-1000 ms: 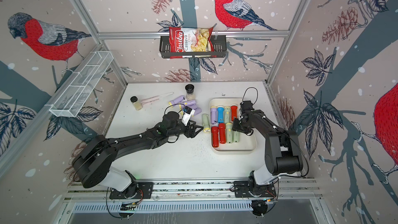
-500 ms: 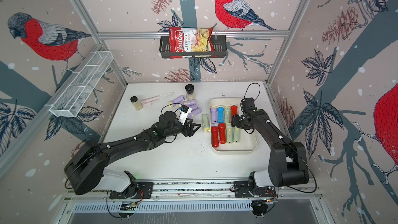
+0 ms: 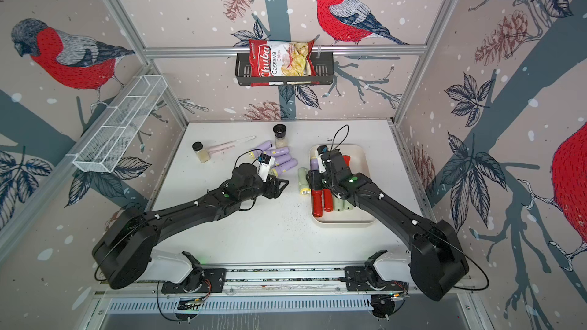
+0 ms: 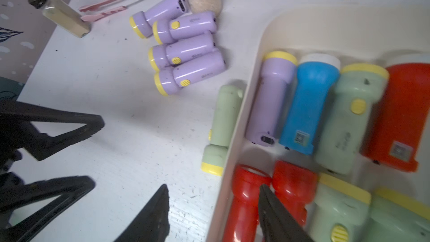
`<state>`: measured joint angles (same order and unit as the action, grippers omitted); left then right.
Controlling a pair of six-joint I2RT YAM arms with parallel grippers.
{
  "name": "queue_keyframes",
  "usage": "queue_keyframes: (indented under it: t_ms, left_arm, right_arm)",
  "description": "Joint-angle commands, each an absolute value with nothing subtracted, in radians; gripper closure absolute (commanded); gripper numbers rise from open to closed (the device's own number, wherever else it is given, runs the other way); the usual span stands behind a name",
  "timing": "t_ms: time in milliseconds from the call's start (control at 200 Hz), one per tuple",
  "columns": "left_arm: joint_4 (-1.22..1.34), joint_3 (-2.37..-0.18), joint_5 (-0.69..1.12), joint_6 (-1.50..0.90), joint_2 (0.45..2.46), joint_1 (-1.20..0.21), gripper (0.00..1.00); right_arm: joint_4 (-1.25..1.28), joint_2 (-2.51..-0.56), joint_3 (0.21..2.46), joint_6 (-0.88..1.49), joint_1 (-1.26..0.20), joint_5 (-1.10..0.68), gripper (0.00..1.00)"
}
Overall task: Put the flashlights into the storage boxes
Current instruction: Place the flashlight at the storage box, then pick up the flashlight from the center of the board.
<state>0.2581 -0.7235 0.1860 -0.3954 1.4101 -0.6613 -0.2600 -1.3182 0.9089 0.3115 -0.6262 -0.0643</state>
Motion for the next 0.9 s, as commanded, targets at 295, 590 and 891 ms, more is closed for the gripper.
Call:
queue_keyframes:
  t_ms: [295,590,891]
  left_arm:
    - [0.138,-0.725,0.123,-0.442,1.393,-0.577,0.29]
    - [0.093,-0.728,0.058,-0.443,1.386,-0.566,0.29]
    - [0.070,-0.723,0.032,-0.460,1.379,-0.539,0.29]
  right_arm:
    - [-0.258,-1.507,1.049,0.280,-0.728,-0.041,0.38]
    - [-0.415,-1.765,1.261,0.318,-0.761,0.008,0.37]
    - [-0.434,-1.915,1.419,0.239,-0.743,0.021,0.32]
